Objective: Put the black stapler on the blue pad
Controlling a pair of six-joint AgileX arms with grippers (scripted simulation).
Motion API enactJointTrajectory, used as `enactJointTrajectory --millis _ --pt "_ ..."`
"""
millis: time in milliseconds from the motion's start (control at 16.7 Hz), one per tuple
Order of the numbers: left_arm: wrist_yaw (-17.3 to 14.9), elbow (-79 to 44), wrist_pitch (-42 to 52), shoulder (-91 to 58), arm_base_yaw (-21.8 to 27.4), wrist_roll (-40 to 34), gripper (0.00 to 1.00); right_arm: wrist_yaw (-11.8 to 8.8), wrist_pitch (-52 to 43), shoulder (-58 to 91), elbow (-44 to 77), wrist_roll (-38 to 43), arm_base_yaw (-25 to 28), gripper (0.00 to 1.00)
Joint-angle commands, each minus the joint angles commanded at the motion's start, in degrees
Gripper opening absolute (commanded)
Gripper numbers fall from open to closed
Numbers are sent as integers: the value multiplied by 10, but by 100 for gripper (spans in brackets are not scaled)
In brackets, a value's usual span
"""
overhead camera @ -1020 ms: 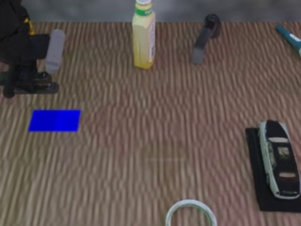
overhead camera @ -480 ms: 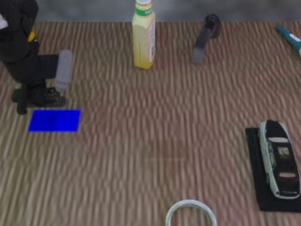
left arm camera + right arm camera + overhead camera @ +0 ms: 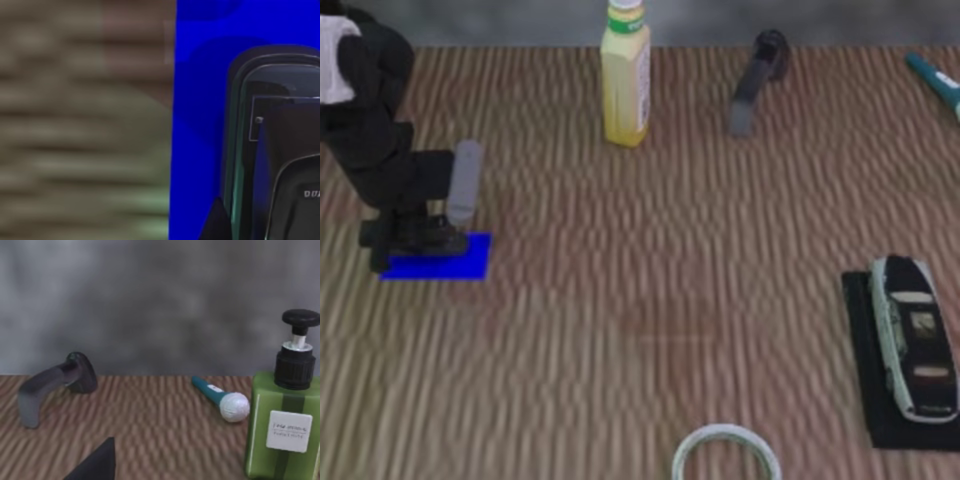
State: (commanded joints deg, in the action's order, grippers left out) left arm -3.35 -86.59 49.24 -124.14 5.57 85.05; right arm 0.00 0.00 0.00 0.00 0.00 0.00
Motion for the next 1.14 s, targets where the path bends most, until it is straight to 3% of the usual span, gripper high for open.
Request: enactJointTrajectory --millis 780,1140 --pt "0 0 0 0 0 0 98 0 0 0 0 0 0 100" --pt "0 0 0 0 0 0 100 0 0 0 0 0 0 100"
